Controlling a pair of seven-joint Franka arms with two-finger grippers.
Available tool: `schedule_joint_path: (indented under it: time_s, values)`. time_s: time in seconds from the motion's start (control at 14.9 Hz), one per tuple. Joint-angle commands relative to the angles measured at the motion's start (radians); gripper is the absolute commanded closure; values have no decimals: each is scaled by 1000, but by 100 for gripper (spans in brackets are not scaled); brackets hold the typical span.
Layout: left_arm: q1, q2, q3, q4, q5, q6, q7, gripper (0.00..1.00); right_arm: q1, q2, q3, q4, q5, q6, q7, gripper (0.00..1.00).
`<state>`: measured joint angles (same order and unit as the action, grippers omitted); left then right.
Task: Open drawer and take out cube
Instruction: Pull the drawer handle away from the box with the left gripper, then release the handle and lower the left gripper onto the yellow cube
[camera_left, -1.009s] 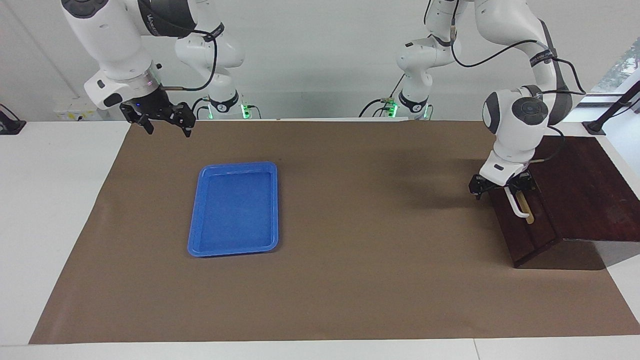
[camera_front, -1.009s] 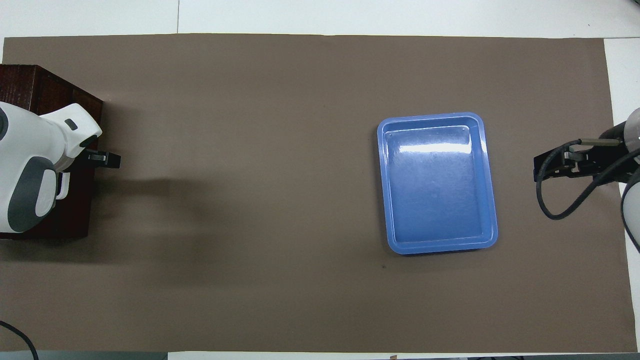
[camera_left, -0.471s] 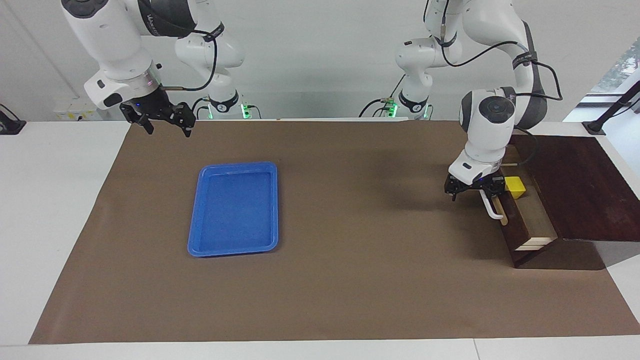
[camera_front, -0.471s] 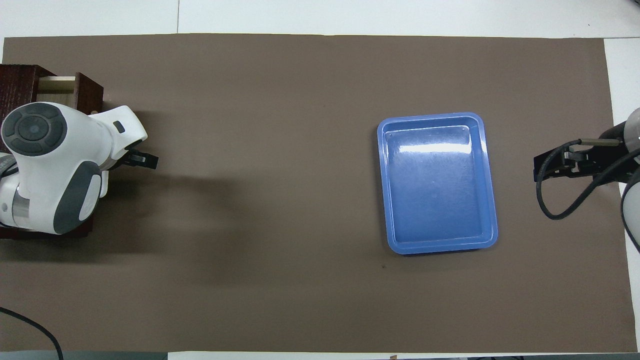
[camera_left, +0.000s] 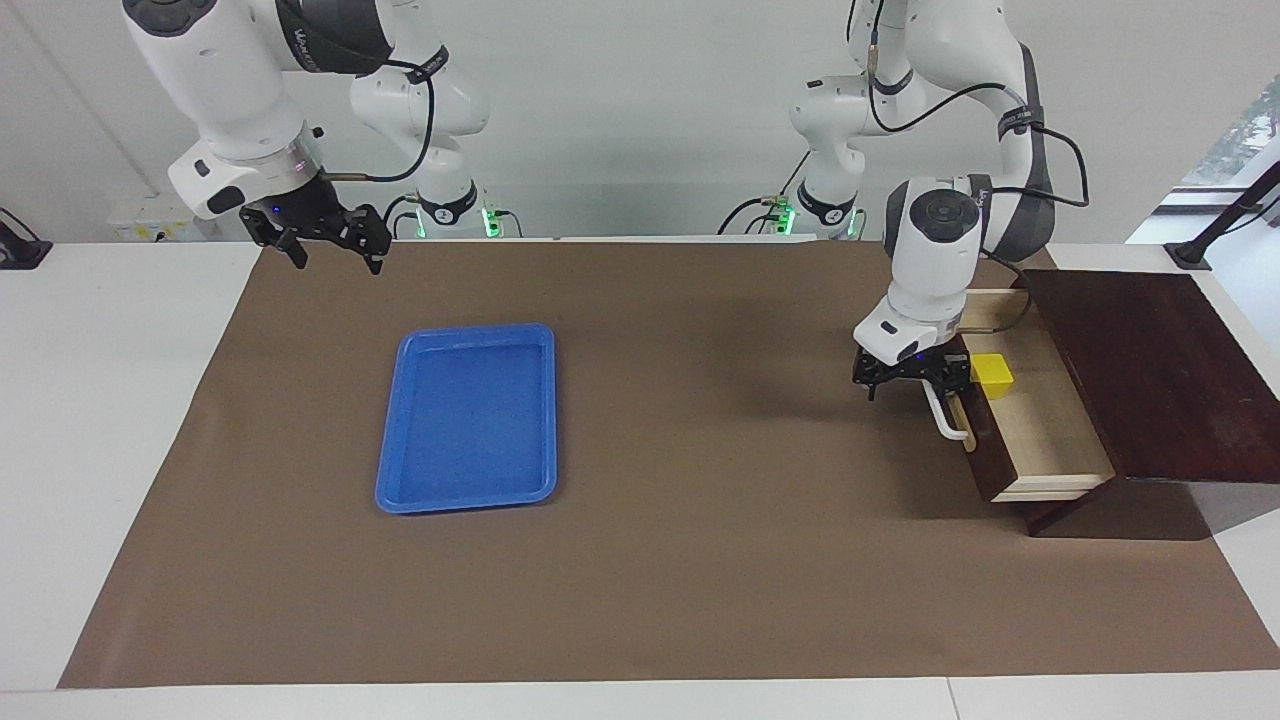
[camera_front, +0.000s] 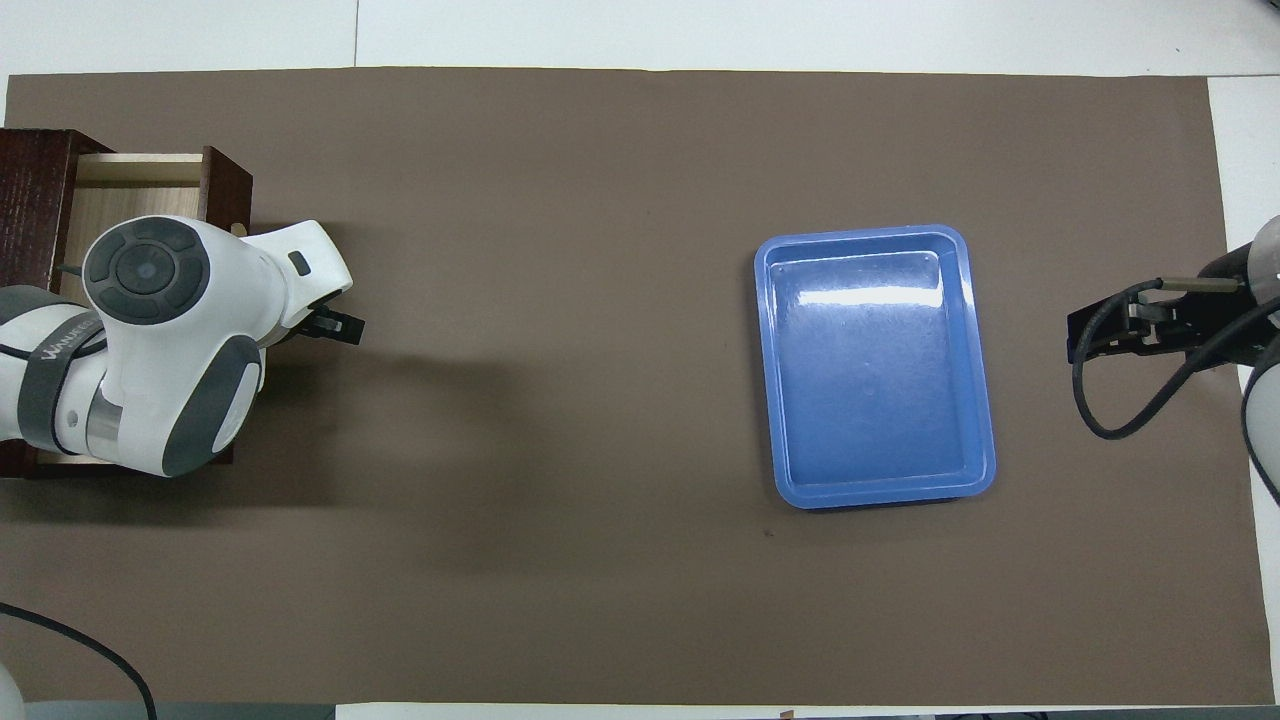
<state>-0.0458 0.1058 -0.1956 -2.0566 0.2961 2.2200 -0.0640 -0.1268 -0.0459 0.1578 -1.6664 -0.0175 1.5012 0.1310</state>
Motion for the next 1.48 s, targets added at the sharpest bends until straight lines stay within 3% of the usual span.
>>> schedule_joint_path:
  time_s: [0.0,0.47,0.74,1.21,1.41]
  values:
    - [-28,-25,7,-24,9,-6,-22,0,-19,-15,11,-12,-1,14,-21,0]
    - [-28,-18,5,137,3,-232,23,0,-19,-15,11,-12,-1,14,-21,0]
    - [-22,-34,8,251,-107,-368,7,0,-19,-15,11,-12,-1,16,-21,0]
    - [82,-110,22,251,-129,-410,-137,0,-19,-15,11,-12,-1,16,-21,0]
    - [152,-113,24,256,-214,-438,-358,0,-19,-15,11,-12,-1,16,-21,0]
